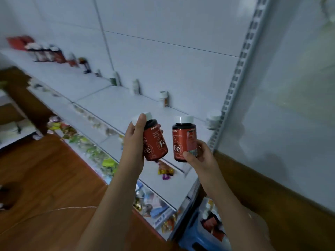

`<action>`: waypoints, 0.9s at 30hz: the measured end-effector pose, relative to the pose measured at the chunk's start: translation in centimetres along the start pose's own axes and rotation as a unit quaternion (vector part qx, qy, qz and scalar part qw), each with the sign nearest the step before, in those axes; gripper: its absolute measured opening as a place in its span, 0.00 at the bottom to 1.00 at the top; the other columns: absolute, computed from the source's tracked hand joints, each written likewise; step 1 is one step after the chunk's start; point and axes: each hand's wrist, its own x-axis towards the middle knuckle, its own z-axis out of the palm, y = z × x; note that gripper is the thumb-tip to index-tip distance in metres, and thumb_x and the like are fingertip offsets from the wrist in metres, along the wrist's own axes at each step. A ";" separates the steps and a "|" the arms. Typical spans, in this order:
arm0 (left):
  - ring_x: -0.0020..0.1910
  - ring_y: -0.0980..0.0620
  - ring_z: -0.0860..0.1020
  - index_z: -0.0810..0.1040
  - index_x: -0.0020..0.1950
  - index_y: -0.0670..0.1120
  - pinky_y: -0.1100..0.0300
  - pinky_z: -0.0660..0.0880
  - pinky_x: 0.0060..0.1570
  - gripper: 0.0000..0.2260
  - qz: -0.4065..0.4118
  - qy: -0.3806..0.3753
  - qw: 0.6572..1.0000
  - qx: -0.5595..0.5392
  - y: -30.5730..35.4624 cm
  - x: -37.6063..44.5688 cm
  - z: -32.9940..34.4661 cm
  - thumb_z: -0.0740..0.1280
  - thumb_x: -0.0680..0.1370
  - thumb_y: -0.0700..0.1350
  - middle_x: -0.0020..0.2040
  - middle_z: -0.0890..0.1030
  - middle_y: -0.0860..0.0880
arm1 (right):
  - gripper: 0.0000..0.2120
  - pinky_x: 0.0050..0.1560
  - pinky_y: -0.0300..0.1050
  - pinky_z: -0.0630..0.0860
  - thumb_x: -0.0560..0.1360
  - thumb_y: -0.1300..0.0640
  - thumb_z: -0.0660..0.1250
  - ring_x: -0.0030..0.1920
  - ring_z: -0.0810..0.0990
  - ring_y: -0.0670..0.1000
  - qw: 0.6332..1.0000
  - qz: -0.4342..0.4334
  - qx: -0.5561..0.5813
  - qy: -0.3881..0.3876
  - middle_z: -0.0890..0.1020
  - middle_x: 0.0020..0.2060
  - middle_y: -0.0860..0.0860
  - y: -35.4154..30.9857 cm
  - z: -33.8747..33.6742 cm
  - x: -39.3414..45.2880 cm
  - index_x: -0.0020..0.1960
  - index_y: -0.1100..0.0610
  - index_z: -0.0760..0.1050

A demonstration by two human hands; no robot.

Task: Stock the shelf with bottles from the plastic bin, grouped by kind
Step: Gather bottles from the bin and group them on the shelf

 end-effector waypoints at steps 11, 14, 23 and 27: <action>0.51 0.41 0.84 0.75 0.64 0.46 0.40 0.80 0.54 0.35 0.005 0.125 0.992 0.034 8.4 2.7 -23.4 0.73 0.65 0.66 0.54 0.84 0.41 | 0.30 0.46 0.39 0.79 0.66 0.48 0.76 0.52 0.83 0.48 0.994 -0.049 -0.037 -0.085 0.83 0.54 0.49 1.6 23.1 5.1 0.66 0.47 0.71; 0.52 0.43 0.84 0.72 0.69 0.48 0.41 0.79 0.55 0.42 -0.001 0.141 0.989 0.049 9.7 3.8 -27.5 0.75 0.62 0.68 0.57 0.83 0.43 | 0.26 0.56 0.52 0.80 0.67 0.49 0.75 0.53 0.83 0.51 0.993 -0.054 -0.040 -0.094 0.83 0.53 0.49 2.5 27.6 6.7 0.64 0.44 0.73; 0.49 0.43 0.85 0.77 0.60 0.50 0.43 0.80 0.53 0.29 0.004 0.153 0.986 0.061 12.4 12.5 -34.7 0.72 0.64 0.65 0.50 0.85 0.45 | 0.34 0.46 0.43 0.78 0.64 0.44 0.77 0.49 0.84 0.48 0.990 -0.048 -0.060 -0.120 0.83 0.52 0.46 3.4 36.5 15.3 0.66 0.44 0.68; 0.49 0.44 0.84 0.77 0.58 0.54 0.45 0.81 0.53 0.27 -0.003 0.171 0.982 0.077 13.1 19.3 -37.3 0.71 0.64 0.67 0.52 0.84 0.46 | 0.35 0.55 0.52 0.80 0.62 0.44 0.76 0.52 0.83 0.49 0.991 -0.044 -0.041 -0.121 0.83 0.52 0.45 4.6 40.6 22.9 0.67 0.46 0.69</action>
